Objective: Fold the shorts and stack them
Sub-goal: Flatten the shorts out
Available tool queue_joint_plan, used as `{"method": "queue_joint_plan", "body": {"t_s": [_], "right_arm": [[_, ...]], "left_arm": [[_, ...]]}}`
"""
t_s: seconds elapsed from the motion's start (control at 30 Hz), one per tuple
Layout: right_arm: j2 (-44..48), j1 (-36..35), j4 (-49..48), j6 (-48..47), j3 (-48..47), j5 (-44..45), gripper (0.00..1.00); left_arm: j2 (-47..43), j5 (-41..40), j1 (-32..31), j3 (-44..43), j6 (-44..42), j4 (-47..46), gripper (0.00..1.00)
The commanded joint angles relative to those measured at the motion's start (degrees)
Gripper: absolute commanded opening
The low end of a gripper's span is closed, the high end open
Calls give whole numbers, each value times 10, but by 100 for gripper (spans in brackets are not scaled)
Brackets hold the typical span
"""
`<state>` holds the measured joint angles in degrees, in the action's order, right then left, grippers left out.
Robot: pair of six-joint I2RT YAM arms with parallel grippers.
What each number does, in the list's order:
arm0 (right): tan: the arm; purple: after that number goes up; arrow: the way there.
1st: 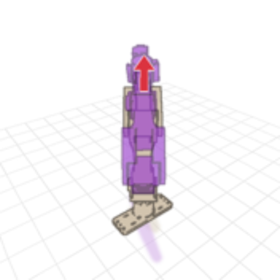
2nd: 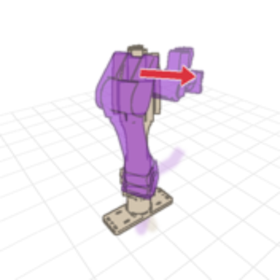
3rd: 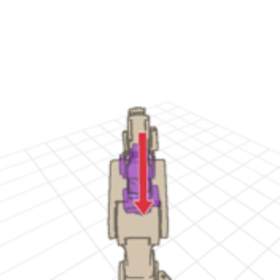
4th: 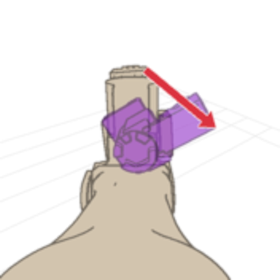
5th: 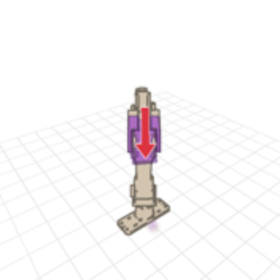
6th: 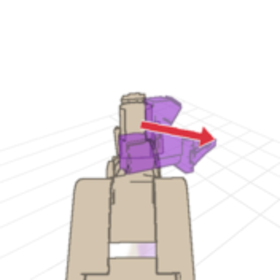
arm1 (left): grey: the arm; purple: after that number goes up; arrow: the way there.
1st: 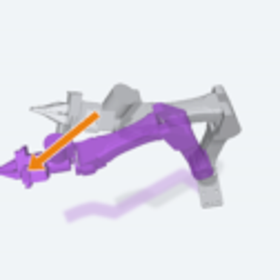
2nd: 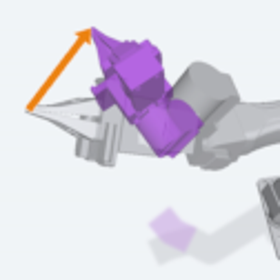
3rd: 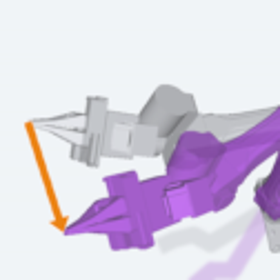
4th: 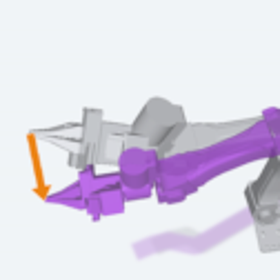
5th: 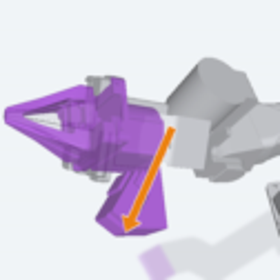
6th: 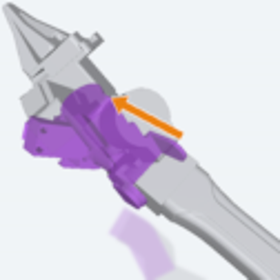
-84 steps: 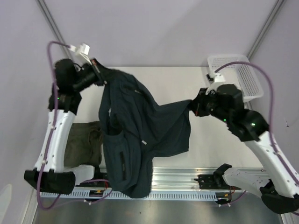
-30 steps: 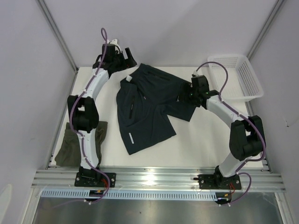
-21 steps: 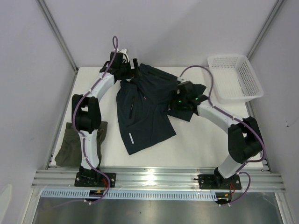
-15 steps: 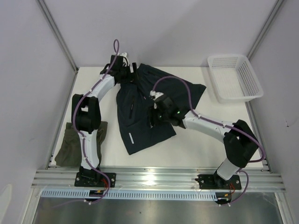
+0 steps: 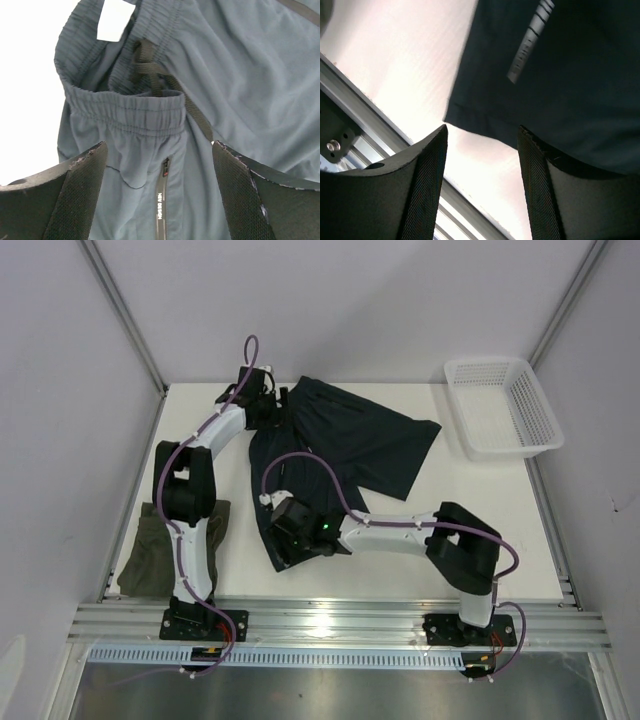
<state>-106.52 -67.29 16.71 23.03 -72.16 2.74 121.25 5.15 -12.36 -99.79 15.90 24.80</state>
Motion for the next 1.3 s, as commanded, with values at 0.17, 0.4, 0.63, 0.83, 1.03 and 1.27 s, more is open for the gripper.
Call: {"method": "queue_joint_plan", "body": {"t_s": [0.17, 0.4, 0.63, 0.83, 1.03, 1.27], "right_arm": [[-53, -44, -6, -18, -61, 45, 60], [-84, -65, 10, -28, -83, 81, 59], [-112, -72, -7, -38, -77, 127, 42], [-70, -111, 4, -35, -23, 186, 4], [15, -186, 7, 19, 102, 237, 0], [37, -237, 4, 94, 170, 271, 0]], "left_arm": [[-55, -23, 12, 27, 11, 5, 86], [-81, -7, 28, 43, 33, 9, 86], [-97, 7, 39, 58, 48, 6, 85], [-108, 11, 39, 72, 46, 18, 85], [-132, 51, 26, 121, 48, 7, 82], [-177, 47, 1, 189, 41, -1, 82]]}}
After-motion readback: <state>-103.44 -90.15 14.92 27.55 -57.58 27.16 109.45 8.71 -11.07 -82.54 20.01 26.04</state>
